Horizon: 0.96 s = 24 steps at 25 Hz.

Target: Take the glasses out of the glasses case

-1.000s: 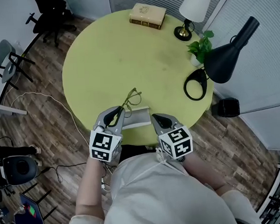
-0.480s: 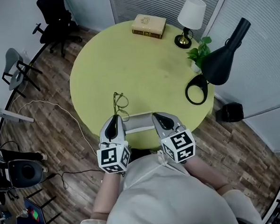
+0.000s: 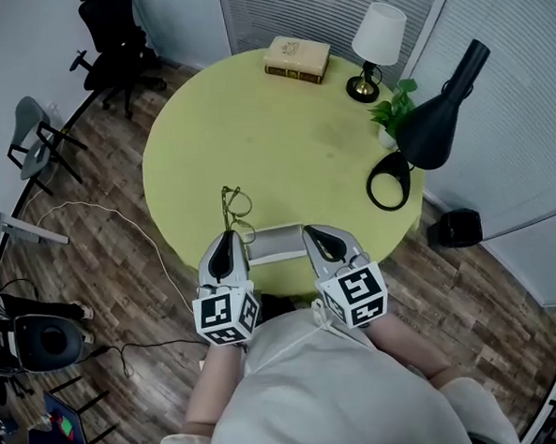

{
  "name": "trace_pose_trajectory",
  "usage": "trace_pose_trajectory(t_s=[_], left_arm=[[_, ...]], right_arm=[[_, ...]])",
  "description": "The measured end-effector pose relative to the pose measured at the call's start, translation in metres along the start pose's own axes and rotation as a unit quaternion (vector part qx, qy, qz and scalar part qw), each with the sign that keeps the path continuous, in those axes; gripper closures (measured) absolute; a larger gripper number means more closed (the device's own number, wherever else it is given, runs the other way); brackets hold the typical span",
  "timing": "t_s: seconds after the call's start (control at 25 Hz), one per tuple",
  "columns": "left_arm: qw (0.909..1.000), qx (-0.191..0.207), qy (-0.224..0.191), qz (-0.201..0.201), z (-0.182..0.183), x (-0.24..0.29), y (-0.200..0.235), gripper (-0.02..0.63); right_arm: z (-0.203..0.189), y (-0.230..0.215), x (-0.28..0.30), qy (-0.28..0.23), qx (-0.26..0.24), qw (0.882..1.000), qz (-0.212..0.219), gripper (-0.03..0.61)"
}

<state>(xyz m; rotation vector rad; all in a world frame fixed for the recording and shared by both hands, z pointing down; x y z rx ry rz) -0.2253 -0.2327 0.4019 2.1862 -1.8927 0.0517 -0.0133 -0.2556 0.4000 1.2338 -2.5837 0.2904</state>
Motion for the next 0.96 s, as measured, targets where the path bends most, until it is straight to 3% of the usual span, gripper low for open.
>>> trace_pose_trajectory(t_s=[0.52, 0.72, 0.96], left_arm=[[1.0, -0.002, -0.002, 0.007, 0.0, -0.012, -0.015, 0.589], [0.9999, -0.004, 0.002, 0.009, -0.001, -0.015, -0.015, 0.589], [0.9999, -0.008, 0.007, 0.009, 0.001, -0.011, -0.009, 0.589]], right_arm=[[-0.002, 0.008, -0.012, -0.009, -0.009, 1.0, 0.008, 0.58], [-0.001, 0.006, -0.014, -0.012, 0.024, 0.999, 0.023, 0.58], [-0.001, 0.004, -0.007, -0.007, 0.026, 1.0, 0.014, 0.578]])
Point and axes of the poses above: the fingertips, and each gripper's own axes: x forward along the fingers, y to its left, z out of its top, the point moved 9 cm from there along -x, backward along the fingers, and after that the axes turned 1 degree about -y, right-handed, at the moved point
